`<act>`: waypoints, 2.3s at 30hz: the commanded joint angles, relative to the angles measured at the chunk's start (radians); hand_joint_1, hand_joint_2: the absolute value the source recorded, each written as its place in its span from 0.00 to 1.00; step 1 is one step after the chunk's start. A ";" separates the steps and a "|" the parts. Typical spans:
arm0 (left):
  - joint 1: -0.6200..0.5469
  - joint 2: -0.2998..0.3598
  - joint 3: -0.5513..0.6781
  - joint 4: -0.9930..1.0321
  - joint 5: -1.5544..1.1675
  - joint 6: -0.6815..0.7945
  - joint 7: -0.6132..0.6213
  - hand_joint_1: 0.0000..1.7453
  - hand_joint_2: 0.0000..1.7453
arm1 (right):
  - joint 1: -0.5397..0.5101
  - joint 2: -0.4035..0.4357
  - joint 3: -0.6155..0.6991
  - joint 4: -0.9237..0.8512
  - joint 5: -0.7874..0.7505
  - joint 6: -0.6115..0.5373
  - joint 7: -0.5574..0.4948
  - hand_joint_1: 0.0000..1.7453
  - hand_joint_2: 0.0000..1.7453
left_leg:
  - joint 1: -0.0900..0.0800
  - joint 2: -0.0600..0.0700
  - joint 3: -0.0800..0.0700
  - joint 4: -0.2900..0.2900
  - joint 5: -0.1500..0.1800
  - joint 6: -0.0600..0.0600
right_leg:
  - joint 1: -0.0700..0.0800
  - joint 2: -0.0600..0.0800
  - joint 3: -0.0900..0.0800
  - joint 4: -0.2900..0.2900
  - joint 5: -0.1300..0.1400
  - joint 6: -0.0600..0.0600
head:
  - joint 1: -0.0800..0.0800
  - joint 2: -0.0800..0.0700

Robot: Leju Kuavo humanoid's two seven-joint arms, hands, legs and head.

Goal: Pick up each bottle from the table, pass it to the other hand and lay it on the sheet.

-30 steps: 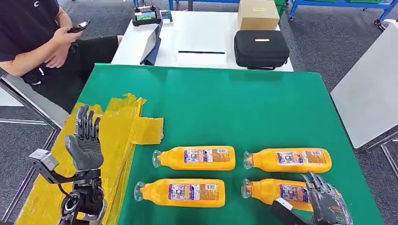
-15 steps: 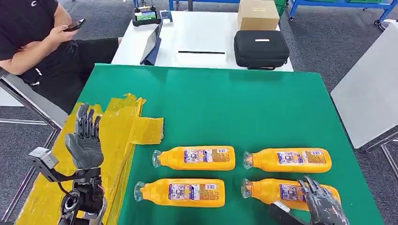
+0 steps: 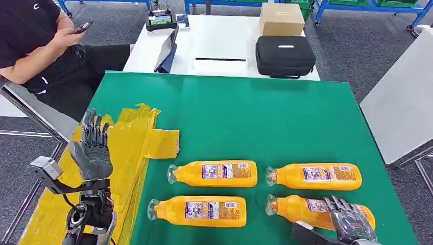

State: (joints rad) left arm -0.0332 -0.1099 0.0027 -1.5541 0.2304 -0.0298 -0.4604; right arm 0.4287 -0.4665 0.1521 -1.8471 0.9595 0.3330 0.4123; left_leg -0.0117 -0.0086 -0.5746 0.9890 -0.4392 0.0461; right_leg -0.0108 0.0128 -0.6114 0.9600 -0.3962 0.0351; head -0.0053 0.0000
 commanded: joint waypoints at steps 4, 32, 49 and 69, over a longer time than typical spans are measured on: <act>-0.034 0.019 -0.005 0.070 0.015 0.011 -0.006 0.00 0.00 | -0.020 -0.058 0.180 0.220 -0.045 0.025 0.084 0.00 1.00 | 0.002 0.000 0.014 -0.002 -0.008 -0.003 | 0.002 -0.002 0.015 -0.003 -0.006 -0.002 | 0.000 0.000; -0.054 0.019 0.002 0.092 0.024 0.010 -0.020 0.00 0.00 | -0.018 0.063 0.011 0.187 -0.179 0.027 -0.070 1.00 1.00 | 0.008 0.001 0.054 -0.003 -0.032 0.000 | 0.011 -0.002 0.060 -0.018 -0.027 -0.002 | 0.000 0.000; -0.032 0.035 0.043 0.096 0.041 -0.051 -0.064 0.00 0.00 | -0.051 0.196 -0.571 -0.005 -0.616 0.443 -0.667 1.00 1.00 | 0.008 0.003 0.046 -0.002 -0.033 0.000 | 0.009 0.002 0.053 -0.014 -0.027 -0.001 | 0.000 0.000; -0.139 0.009 -0.099 0.171 0.026 -0.077 -0.012 0.00 0.00 | -0.576 0.348 -0.306 0.178 -0.661 0.120 -0.577 1.00 1.00 | 0.008 0.015 0.041 -0.001 -0.032 0.001 | 0.010 0.013 0.048 -0.015 -0.023 -0.001 | 0.000 0.000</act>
State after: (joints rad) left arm -0.0512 -0.0938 0.0206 -1.5072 0.2670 -0.1022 -0.4985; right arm 0.1833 -0.1945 -0.4490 -1.8425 0.3258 0.6644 -0.2567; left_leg -0.0046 -0.0024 -0.5369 0.9886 -0.4706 0.0499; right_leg -0.0013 0.0182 -0.5638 0.9459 -0.4217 0.0350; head -0.0057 0.0000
